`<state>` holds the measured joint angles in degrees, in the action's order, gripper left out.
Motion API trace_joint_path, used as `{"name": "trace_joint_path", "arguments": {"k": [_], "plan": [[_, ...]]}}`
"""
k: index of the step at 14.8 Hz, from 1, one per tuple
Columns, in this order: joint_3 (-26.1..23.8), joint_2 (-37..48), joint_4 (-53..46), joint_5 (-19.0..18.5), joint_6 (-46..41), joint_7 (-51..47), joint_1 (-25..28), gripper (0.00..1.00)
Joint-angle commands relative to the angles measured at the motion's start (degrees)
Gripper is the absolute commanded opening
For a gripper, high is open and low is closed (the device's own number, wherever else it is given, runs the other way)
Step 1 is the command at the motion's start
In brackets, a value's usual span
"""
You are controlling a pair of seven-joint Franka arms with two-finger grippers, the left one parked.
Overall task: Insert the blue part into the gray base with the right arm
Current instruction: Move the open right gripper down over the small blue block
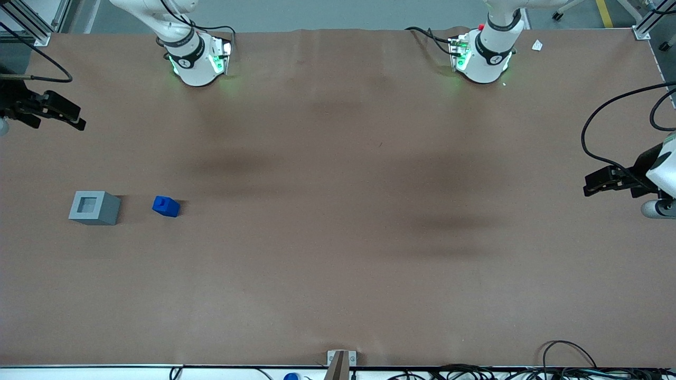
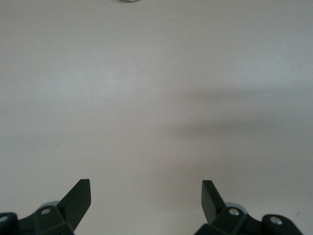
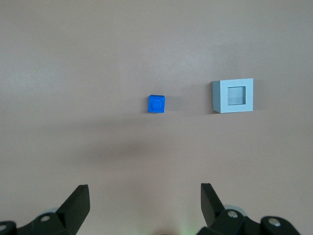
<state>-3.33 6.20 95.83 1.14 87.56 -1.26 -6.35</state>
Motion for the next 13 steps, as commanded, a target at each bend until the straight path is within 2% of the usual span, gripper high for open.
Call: {"name": "trace_joint_path", "arguments": {"k": [1, 5, 8, 13], "plan": [[-0.4, -0.3, -0.9, 0.9, -0.7, 1.0, -1.6, 1.0], [-0.4, -2.0, -0.6, 0.9, -0.8, 1.5, -3.2, 1.0], [-0.4, -4.0, 3.6, 2.0, 0.0, 1.7, -4.9, 1.0], [-0.7, -4.7, 13.7, 1.3, 13.0, 1.0, -3.4, 1.0]]}}
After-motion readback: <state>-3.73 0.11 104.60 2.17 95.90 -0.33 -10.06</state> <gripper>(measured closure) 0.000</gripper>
